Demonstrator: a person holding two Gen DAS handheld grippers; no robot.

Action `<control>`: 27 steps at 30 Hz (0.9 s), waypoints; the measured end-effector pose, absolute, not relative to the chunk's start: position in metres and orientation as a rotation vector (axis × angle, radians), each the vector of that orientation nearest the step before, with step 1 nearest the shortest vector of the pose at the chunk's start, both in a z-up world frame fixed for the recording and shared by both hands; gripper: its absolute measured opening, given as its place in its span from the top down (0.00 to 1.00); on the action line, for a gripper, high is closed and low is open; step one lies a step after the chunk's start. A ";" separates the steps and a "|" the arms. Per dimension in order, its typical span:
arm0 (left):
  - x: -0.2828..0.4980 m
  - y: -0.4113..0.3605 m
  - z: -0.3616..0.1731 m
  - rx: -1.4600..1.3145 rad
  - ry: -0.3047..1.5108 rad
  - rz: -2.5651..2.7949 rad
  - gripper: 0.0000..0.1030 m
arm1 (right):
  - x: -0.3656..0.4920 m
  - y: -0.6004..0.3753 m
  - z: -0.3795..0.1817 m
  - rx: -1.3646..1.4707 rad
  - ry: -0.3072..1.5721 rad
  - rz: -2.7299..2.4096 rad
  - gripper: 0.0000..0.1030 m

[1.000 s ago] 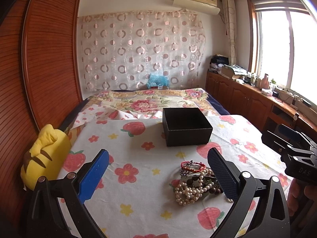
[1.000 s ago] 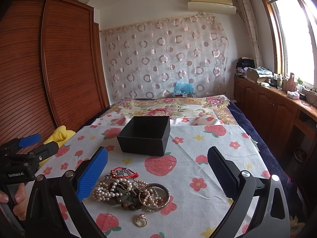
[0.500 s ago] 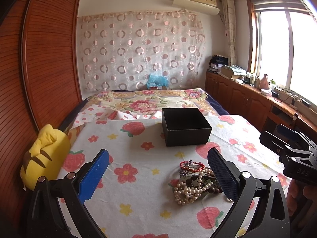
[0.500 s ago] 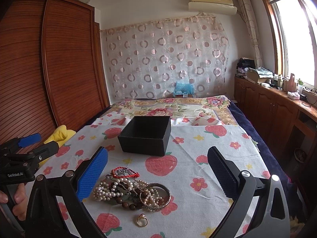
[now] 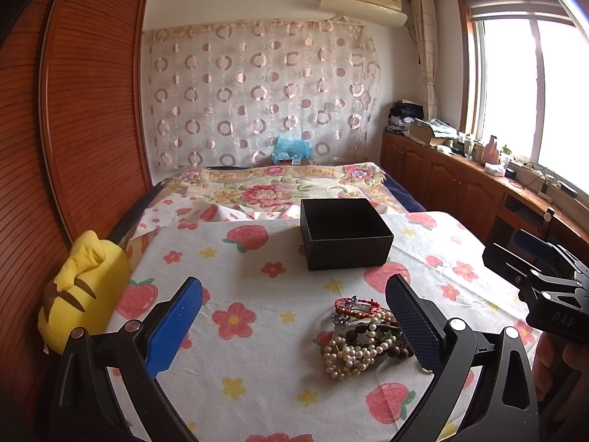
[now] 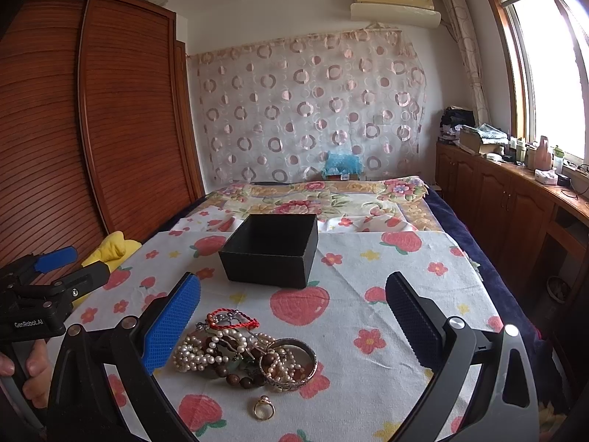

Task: Organize jewelry
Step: 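Grasp the red string bracelet with the left gripper while the right gripper grasps the metal bangle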

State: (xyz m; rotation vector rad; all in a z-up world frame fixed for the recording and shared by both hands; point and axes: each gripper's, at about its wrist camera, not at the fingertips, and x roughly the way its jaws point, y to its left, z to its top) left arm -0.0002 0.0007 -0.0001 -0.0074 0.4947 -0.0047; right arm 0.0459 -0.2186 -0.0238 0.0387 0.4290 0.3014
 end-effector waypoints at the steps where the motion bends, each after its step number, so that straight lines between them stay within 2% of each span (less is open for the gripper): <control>1: 0.000 0.001 -0.001 -0.008 0.497 -0.004 0.06 | 0.046 -0.219 -0.024 0.036 0.431 0.303 0.02; 6: 0.005 -0.003 -0.011 -0.001 0.521 -0.004 0.06 | 0.048 -0.211 -0.035 0.002 0.453 0.308 0.04; 13: 0.034 0.013 -0.040 0.015 0.616 -0.044 0.06 | 0.070 -0.212 -0.065 -0.046 0.570 0.370 0.21; 16: 0.044 0.016 -0.046 0.038 0.642 -0.057 0.06 | 0.078 -0.205 -0.079 -0.084 0.639 0.413 0.24; 27: 0.081 0.020 -0.072 0.023 0.746 -0.130 0.06 | 0.096 -0.196 -0.116 -0.089 0.805 0.509 0.24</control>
